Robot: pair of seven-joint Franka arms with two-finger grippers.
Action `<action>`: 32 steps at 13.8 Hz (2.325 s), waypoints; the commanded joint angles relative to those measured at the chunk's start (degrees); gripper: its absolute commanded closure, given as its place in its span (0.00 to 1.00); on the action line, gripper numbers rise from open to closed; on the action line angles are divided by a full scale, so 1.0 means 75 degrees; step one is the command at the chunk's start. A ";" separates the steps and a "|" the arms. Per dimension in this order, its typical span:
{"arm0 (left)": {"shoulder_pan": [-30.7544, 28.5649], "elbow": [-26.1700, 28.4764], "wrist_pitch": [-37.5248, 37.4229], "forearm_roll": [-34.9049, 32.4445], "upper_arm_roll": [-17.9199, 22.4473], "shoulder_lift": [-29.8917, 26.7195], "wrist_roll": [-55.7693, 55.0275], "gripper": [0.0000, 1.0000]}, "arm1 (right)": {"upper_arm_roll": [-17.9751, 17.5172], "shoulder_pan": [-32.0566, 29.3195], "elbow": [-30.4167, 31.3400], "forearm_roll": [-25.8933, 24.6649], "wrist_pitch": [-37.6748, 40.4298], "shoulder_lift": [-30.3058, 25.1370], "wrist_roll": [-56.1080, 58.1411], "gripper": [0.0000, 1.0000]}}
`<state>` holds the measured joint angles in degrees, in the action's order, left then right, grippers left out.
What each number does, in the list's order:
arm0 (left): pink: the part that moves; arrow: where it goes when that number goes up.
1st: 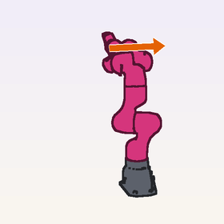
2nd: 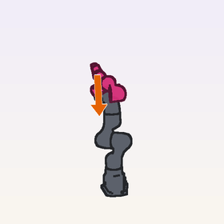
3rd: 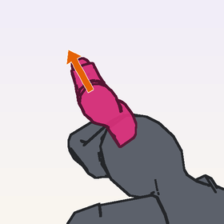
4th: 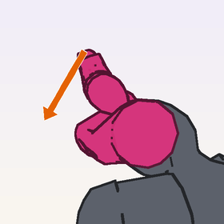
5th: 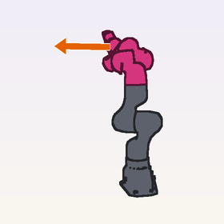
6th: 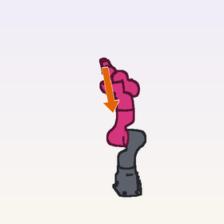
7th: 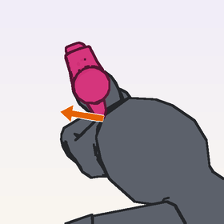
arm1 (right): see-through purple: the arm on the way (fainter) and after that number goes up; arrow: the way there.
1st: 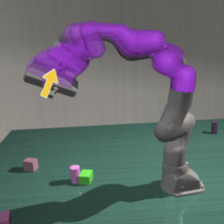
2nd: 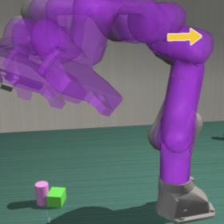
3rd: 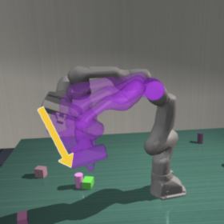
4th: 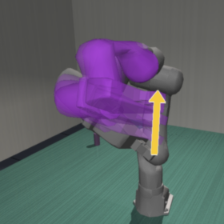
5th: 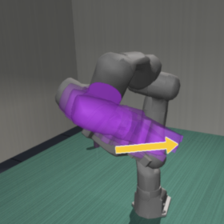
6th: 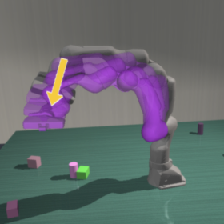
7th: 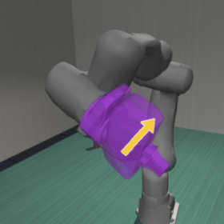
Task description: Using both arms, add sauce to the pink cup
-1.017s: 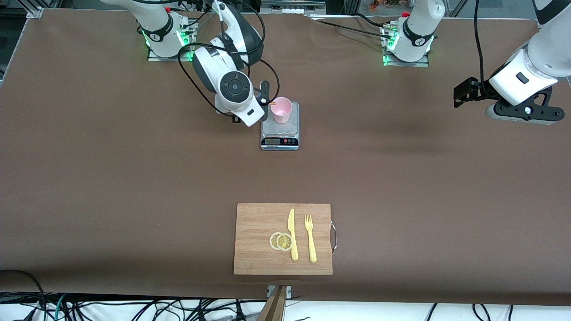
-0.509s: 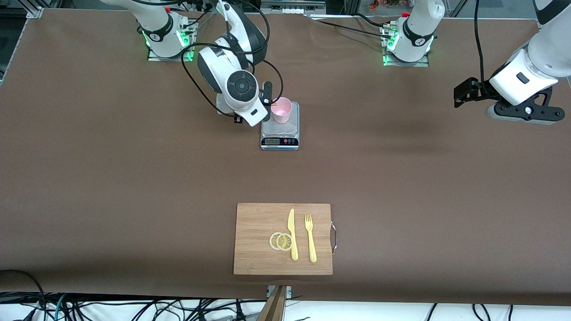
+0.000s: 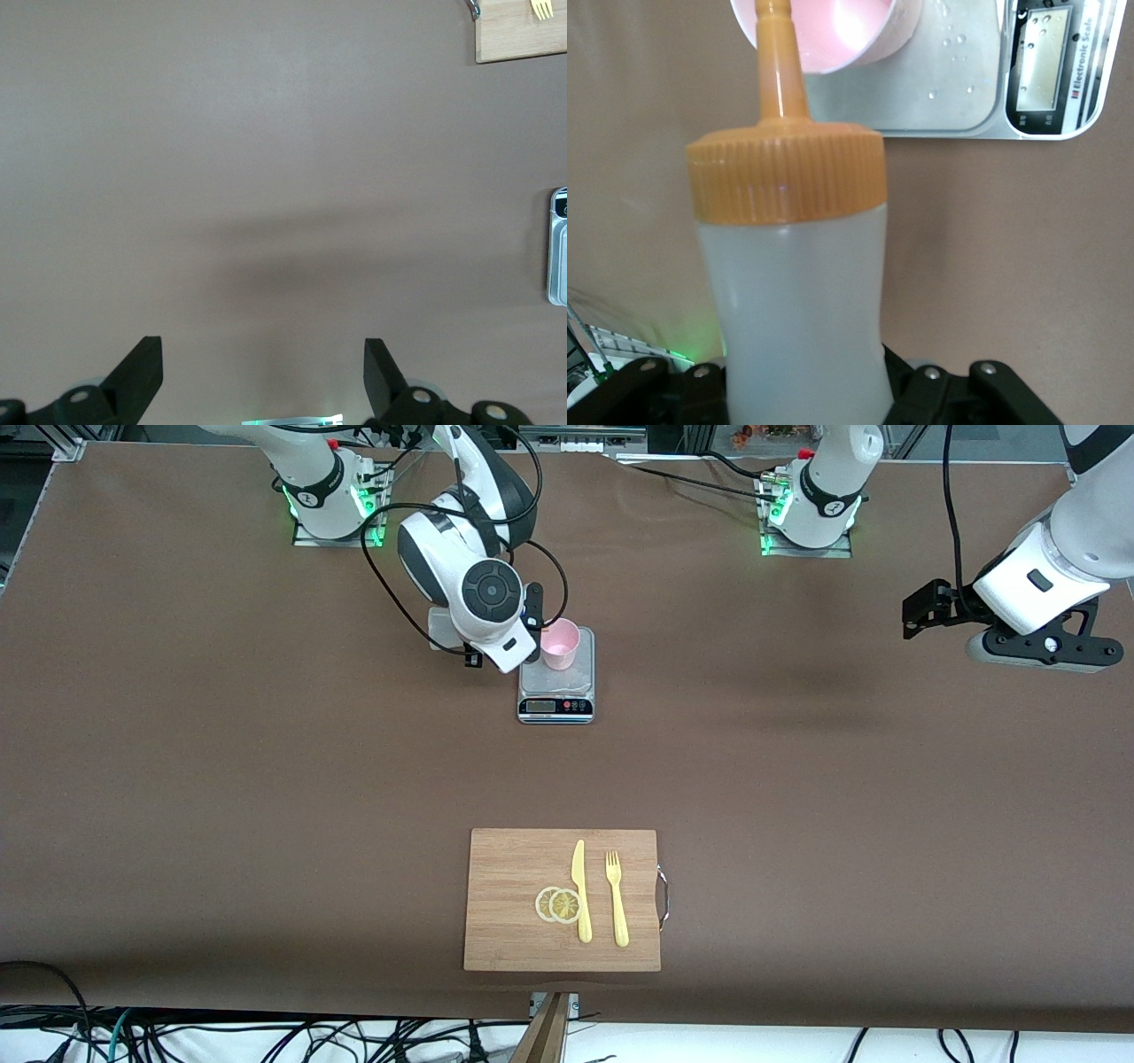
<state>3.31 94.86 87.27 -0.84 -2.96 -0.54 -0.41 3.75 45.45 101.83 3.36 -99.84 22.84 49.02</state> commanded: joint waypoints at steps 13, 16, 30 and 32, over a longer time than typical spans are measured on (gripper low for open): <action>-0.0007 -0.0003 -0.0116 0.0041 0.0044 -0.0116 0.0066 0.00 | 0.0039 0.0256 -0.0452 -0.0460 0.0480 0.0225 -0.0243 1.00; -0.0007 -0.0003 -0.0116 0.0041 0.0044 -0.0116 0.0066 0.00 | 0.0039 0.0245 -0.0452 -0.0460 0.0399 0.0307 -0.0243 1.00; -0.0007 -0.0003 -0.0116 0.0041 0.0044 -0.0116 0.0066 0.00 | 0.0098 -0.0189 -0.0440 0.0535 -0.0480 0.0248 0.1034 1.00; -0.0007 -0.0003 -0.0116 0.0041 0.0044 -0.0116 0.0066 0.00 | 0.0109 -0.0282 -0.0440 0.0606 -0.0481 0.0225 0.1233 1.00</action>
<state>3.26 94.86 87.27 -0.84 -2.87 -0.54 -0.41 4.62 44.44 99.22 6.58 -103.87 25.04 55.77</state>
